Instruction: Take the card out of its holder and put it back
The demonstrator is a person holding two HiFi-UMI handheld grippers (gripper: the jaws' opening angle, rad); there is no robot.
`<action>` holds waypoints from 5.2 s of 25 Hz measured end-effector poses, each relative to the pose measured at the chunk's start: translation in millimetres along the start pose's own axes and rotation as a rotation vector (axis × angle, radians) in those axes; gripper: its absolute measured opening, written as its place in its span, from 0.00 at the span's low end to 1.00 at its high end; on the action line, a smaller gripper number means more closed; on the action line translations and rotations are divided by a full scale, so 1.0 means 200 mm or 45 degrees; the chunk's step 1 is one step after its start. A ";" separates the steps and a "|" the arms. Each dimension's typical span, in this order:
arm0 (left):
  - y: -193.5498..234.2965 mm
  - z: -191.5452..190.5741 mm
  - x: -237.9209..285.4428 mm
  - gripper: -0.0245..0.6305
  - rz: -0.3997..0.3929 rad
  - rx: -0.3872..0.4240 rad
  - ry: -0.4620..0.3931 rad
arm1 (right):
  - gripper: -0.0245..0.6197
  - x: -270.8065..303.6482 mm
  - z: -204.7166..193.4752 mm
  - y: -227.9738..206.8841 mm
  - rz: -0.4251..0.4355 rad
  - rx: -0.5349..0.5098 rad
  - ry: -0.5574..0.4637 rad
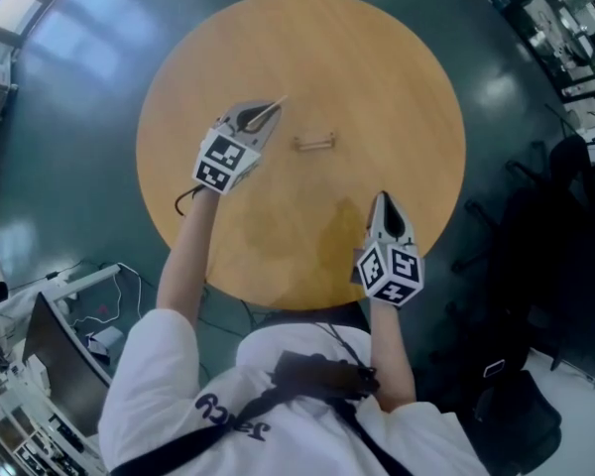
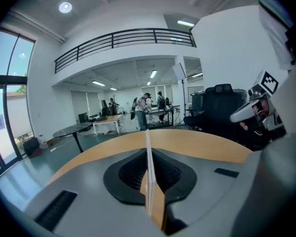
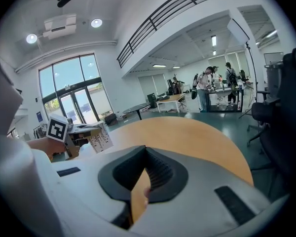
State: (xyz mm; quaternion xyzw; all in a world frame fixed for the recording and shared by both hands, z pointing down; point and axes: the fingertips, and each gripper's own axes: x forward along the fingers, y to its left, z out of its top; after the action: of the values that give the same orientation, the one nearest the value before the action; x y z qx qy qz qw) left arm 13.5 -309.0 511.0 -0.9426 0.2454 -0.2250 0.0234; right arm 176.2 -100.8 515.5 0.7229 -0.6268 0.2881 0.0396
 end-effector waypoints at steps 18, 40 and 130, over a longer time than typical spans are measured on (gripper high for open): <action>-0.27 0.08 0.21 0.08 -0.470 0.013 -0.101 | 0.06 0.05 -0.02 -0.13 -0.058 0.086 0.037; -0.44 0.07 0.25 0.08 -0.662 -0.010 -0.114 | 0.06 0.06 -0.05 -0.12 -0.070 0.114 0.061; -0.31 -0.16 0.30 0.36 -0.379 -0.206 -0.097 | 0.06 0.09 -0.19 -0.09 0.068 0.042 0.086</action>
State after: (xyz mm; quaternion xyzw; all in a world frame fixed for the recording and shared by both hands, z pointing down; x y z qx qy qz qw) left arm 73.8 -280.7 573.7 -0.9752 0.1194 -0.1696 -0.0768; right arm 179.7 -97.9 560.8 0.6965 -0.6392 0.3236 0.0410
